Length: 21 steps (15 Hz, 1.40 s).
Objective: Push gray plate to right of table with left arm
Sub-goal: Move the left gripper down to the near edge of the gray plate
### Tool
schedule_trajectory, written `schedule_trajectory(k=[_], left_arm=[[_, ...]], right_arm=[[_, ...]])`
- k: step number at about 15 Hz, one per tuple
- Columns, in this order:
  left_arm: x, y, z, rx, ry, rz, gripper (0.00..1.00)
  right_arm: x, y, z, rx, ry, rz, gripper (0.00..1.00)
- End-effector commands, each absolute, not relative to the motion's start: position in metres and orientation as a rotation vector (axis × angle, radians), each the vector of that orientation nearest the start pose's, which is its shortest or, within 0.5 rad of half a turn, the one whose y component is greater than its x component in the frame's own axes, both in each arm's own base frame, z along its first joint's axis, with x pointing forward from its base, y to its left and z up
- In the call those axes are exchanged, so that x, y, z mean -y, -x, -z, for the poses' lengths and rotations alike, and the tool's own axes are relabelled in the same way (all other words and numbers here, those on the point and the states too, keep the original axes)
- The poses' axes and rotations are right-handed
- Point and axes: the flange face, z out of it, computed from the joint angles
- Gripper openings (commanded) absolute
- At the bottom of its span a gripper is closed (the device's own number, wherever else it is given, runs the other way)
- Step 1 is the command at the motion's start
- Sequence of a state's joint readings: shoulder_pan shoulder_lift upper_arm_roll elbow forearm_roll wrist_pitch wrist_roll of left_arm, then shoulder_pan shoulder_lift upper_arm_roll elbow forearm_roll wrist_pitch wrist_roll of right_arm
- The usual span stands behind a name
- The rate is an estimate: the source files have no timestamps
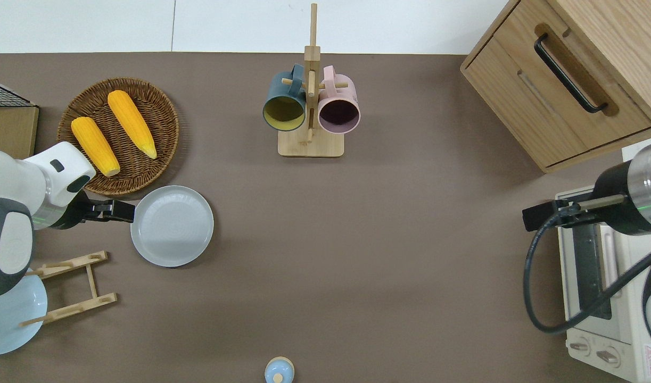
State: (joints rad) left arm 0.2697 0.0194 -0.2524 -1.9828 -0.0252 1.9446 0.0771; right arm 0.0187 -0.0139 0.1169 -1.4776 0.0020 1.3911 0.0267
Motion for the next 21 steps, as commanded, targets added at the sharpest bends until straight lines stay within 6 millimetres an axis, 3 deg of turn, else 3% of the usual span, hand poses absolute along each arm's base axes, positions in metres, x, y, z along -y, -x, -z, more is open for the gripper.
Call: schedule_trajectory(k=[1, 3, 9, 17, 21], left_arm=[[-0.009, -0.545, -0.422, -0.056, 3.169, -0.042, 0.99], [-0.009, -0.544, -0.407, -0.054, 3.171, -0.031, 0.99], [-0.018, -0.542, -0.386, -0.046, 3.166, -0.033, 0.99], [-0.023, -0.519, -0.339, -0.013, 3.163, -0.014, 0.99], [-0.025, -0.515, -0.330, -0.007, 3.162, 0.006, 0.99]], right_arm=[[-0.070, -0.524, -0.664, 0.162, 3.131, -0.121, 0.983], [-0.071, -0.524, -0.664, 0.164, 3.131, -0.121, 0.983], [-0.071, -0.524, -0.664, 0.162, 3.131, -0.121, 0.983], [-0.070, -0.524, -0.664, 0.161, 3.131, -0.124, 0.983], [-0.070, -0.524, -0.664, 0.161, 3.131, -0.121, 0.983]])
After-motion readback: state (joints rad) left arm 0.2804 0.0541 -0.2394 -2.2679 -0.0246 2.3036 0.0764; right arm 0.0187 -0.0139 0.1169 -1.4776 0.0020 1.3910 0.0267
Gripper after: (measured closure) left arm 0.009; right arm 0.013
